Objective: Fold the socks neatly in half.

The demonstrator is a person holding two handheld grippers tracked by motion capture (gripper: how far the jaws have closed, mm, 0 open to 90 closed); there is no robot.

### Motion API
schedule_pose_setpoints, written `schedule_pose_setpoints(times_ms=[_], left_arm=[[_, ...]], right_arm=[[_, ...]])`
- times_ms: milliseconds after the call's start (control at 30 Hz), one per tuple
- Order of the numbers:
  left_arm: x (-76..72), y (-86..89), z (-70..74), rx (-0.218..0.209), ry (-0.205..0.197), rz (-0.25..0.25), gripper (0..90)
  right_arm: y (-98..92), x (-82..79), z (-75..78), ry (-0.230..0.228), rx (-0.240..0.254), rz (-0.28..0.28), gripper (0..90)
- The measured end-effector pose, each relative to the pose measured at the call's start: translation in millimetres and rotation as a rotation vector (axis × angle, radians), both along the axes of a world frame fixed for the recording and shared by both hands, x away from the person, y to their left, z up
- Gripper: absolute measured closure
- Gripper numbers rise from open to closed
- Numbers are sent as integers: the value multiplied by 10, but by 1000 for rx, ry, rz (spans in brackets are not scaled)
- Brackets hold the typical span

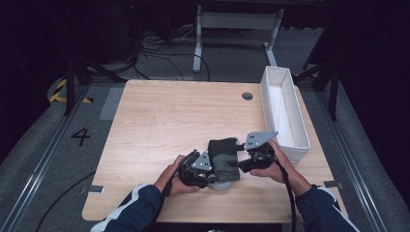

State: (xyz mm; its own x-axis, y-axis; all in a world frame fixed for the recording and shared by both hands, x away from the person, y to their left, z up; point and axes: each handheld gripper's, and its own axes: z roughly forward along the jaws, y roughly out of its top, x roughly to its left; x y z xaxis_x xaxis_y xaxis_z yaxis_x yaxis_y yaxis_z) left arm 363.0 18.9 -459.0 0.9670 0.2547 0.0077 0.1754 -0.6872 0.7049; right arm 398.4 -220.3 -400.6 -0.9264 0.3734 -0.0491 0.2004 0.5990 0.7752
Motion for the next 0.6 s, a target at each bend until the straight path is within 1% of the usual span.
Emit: schedule_pose_setpoints(times_ms=[33,67,100,133,167,200,267,300,333,400,467,500,533,567,600], left_arm=[[-3,-3,7,2,1,-2,570],[-9,-8,19,1,-7,1,568],[-9,-8,19,1,-7,1,564],[-14,-3,33,-1,-5,7,558],[-15,5,45,2,-8,7,558],[-30,23,71,2,-18,11,532],[-56,56,122,-1,-36,7,524],[-71,70,153,-6,-47,5,515],[-94,73,182,-30,-53,9,508],[-129,55,220,-40,-68,6,478],[-163,16,239,-52,-82,-14,457],[-182,-6,246,-54,-88,-21,444],[-197,-25,248,-57,-95,-21,437],[-205,-48,254,-56,-108,-34,432],[-207,-62,255,-58,-109,-31,419]], right_arm=[[15,32,-4,0,-2,-19,437],[44,72,-18,-2,-13,-41,434],[44,72,-18,-2,-13,-41,434],[87,125,-44,0,-36,-74,414],[116,166,-66,6,-45,-92,402],[159,245,-99,18,-49,-127,391],[185,302,-119,8,-60,-165,379],[195,326,-131,8,-60,-178,366],[201,347,-148,9,-73,-190,358],[210,390,-193,18,-94,-210,336],[206,425,-233,33,-102,-219,314],[203,440,-256,52,-109,-226,300],[203,451,-277,58,-109,-232,285],[197,463,-289,57,-110,-234,269],[191,479,-310,78,-98,-239,262]])
